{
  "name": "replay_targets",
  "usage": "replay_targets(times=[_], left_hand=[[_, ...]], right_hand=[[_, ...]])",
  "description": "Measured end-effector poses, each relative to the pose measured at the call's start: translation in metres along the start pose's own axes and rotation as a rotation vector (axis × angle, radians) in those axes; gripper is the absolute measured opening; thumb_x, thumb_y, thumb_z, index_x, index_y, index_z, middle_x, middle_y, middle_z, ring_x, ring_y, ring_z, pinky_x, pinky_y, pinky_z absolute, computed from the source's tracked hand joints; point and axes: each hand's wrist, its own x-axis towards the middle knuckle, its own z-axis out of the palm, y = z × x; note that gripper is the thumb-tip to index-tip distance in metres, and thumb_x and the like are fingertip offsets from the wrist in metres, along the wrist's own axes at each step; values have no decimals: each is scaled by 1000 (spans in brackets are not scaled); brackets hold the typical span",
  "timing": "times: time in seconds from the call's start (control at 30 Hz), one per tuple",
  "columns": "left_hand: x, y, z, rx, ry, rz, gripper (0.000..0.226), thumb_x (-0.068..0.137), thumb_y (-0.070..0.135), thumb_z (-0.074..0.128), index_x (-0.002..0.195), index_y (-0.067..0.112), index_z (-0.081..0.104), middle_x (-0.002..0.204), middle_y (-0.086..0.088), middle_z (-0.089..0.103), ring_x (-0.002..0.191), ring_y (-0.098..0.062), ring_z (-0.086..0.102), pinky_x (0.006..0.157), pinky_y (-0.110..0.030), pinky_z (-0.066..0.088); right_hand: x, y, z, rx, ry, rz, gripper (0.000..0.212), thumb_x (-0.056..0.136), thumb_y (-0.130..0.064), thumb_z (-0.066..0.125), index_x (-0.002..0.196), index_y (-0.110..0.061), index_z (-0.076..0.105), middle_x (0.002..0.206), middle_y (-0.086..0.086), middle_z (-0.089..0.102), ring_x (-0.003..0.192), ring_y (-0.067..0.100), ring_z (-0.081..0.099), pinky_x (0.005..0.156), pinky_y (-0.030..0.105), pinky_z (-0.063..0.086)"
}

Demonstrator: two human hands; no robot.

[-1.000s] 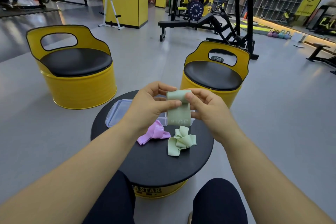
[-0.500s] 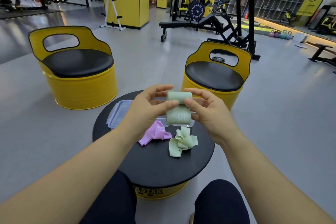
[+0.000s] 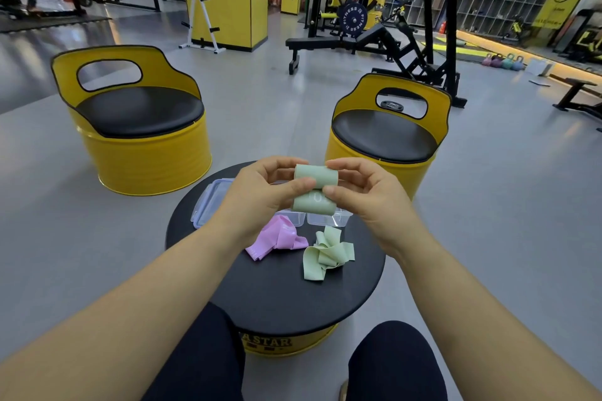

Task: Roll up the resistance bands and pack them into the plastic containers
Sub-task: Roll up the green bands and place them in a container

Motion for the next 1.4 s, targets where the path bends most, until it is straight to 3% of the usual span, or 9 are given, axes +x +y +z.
replay_targets(times=[0.23, 0.37, 0.5, 0.63, 0.73, 1.0, 1.17, 1.3, 1.4], left_hand=[[-3, 1, 3, 51, -18, 55, 32, 74, -7, 71, 91, 19, 66, 98, -7, 68, 78, -17, 69, 73, -26, 57], [-5, 0, 4, 43, -33, 66, 33, 74, -11, 69, 91, 17, 65, 98, -8, 68, 79, -14, 70, 76, -27, 57], [-4, -1, 3, 35, -50, 59, 34, 76, -11, 67, 94, 17, 64, 97, -4, 67, 78, -12, 69, 68, -21, 54], [-4, -1, 2, -63, -101, -59, 24, 83, 2, 64, 104, 14, 60, 94, -6, 67, 84, -18, 69, 73, -28, 58], [-2, 0, -1, -39, -102, -112, 15, 85, 9, 63, 100, 8, 63, 93, -9, 68, 85, -19, 70, 71, -27, 57], [-3, 2, -2, -1, -69, -132, 19, 78, -2, 69, 94, 7, 65, 82, -4, 71, 74, -14, 71, 64, -20, 55], [-4, -1, 1, 25, -44, -88, 22, 76, -6, 69, 91, 10, 66, 73, 6, 72, 69, -9, 69, 63, -16, 53], [-3, -5, 2, 137, -18, -30, 25, 74, -2, 73, 87, 18, 68, 77, 8, 72, 71, -5, 67, 69, -16, 53], [-4, -7, 4, 158, -15, -8, 27, 73, -3, 74, 86, 19, 67, 86, 2, 71, 76, -5, 68, 70, -14, 52]], right_hand=[[4, -3, 2, -43, 57, 127, 14, 89, -24, 61, 97, -13, 64, 81, 0, 68, 64, 6, 66, 60, 20, 54], [4, -1, 2, -83, 51, 107, 9, 89, -20, 61, 91, -12, 65, 71, -7, 69, 61, 4, 65, 63, 23, 57], [5, 1, 1, -52, 55, 92, 5, 87, -13, 63, 91, -11, 65, 83, 2, 71, 71, 12, 70, 67, 26, 58], [4, 4, -3, -139, 40, 50, 14, 84, -12, 68, 96, -18, 67, 95, 7, 72, 84, 14, 70, 79, 28, 57], [1, 4, -3, -170, 28, 35, 20, 81, -9, 70, 97, -21, 67, 98, 10, 71, 83, 12, 68, 79, 25, 55], [-2, 4, -4, -135, 3, 55, 31, 75, 0, 73, 95, -23, 68, 84, -6, 74, 83, 11, 70, 77, 19, 53], [-1, 7, -5, -67, 1, 144, 33, 81, -9, 70, 112, -19, 62, 102, 5, 70, 92, 14, 69, 84, 25, 55], [-1, 9, -4, -39, 32, 245, 21, 86, -24, 65, 102, -10, 65, 93, 5, 70, 79, 18, 69, 73, 26, 57], [0, 8, -5, -82, 33, 234, 13, 86, -22, 66, 93, -11, 68, 83, 1, 72, 72, 16, 70, 68, 24, 57]])
